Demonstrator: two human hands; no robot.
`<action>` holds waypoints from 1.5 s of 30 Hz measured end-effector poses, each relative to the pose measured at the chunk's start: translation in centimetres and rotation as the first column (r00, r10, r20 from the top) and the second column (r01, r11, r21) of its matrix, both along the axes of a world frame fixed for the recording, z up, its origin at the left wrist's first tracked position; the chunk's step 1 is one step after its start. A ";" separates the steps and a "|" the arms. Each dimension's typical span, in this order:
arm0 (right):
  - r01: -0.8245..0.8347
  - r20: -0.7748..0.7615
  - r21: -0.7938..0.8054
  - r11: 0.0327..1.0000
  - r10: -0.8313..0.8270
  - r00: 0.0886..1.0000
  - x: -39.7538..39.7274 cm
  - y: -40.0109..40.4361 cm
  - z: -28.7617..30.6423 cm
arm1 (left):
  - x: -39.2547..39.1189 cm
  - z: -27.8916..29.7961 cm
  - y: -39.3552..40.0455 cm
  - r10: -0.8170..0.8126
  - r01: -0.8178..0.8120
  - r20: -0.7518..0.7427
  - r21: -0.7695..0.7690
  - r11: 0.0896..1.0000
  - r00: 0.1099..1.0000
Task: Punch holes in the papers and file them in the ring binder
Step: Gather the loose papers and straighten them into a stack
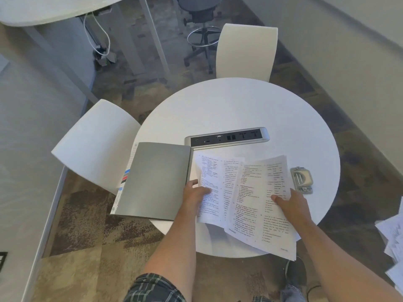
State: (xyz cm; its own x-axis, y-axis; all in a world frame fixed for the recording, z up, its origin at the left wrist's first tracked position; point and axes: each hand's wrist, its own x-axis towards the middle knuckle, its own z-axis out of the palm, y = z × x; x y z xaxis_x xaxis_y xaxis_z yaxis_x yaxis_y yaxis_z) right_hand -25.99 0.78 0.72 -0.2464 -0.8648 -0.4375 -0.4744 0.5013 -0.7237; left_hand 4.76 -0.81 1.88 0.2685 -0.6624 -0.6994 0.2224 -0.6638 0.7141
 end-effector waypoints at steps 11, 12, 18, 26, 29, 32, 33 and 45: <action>-0.163 -0.177 0.096 0.982 0.177 0.968 1.0 0.0 -0.4 | 2.5 6.0 -2.8 -0.128 -0.015 -0.428 -0.315 0.949 0.895; -0.177 -0.178 0.096 0.980 0.191 0.965 1.2 0.0 -0.3 | 2.5 6.2 -2.8 -0.131 -0.045 -0.472 -0.342 0.939 0.872; -0.104 0.117 0.056 0.993 0.097 0.988 2.9 -0.8 0.5 | 1.3 6.2 -1.7 -0.204 -0.001 -0.495 -0.382 0.924 0.845; 0.056 0.532 0.020 0.998 -0.058 0.845 5.0 -1.6 4.1 | 0.6 3.3 0.1 -0.364 0.359 -0.021 -0.133 0.924 0.931; 0.035 0.588 0.014 0.999 -0.037 0.808 4.9 -1.8 4.5 | 0.7 2.6 0.6 -0.357 0.367 0.093 -0.119 0.923 0.929; 0.004 0.627 -0.005 1.000 0.000 0.779 4.7 -1.5 4.7 | 0.8 2.5 1.1 -0.308 0.316 0.081 -0.144 0.938 0.948; -0.006 0.641 -0.014 1.000 0.014 0.767 4.7 -1.5 4.8 | 0.9 2.4 1.1 -0.283 0.292 0.075 -0.158 0.943 0.956; -0.105 0.577 -0.063 0.992 0.122 0.807 5.1 -1.3 5.2 | 0.2 3.6 1.3 -0.310 0.251 -0.233 -0.250 0.935 0.922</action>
